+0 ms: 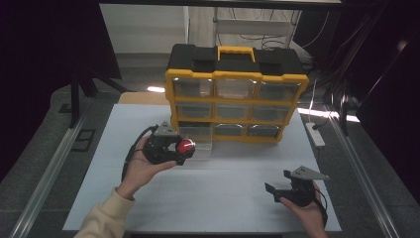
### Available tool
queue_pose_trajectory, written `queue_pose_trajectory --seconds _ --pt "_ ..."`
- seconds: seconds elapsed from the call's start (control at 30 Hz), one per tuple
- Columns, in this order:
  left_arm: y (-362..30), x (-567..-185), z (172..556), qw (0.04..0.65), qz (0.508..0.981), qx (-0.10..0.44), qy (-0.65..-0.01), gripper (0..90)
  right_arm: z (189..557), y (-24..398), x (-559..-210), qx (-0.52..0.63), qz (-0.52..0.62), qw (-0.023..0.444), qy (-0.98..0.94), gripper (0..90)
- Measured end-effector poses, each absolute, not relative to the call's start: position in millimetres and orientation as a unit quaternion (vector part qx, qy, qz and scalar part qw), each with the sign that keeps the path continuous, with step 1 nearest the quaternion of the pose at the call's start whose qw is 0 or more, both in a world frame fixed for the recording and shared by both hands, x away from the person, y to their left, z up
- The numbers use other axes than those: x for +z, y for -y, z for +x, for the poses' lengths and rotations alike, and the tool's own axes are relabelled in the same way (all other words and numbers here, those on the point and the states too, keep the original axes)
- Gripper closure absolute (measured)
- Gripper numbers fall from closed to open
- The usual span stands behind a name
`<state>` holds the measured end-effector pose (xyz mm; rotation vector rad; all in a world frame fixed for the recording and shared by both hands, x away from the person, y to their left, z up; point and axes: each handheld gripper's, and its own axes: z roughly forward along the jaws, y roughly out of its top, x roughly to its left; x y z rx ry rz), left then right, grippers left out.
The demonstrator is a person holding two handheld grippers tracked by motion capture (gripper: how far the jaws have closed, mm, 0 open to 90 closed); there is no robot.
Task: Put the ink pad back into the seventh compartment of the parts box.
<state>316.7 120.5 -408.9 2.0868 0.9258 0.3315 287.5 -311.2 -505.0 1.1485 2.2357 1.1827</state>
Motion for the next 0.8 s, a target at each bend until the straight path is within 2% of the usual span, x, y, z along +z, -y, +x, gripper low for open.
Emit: queue_pose_trajectory --seconds 0.8 --pt "-120 -402 338 0.408 0.82 0.136 -0.377 30.1 287 312 -505 0.42 0.407 0.181 -0.79 9.2"
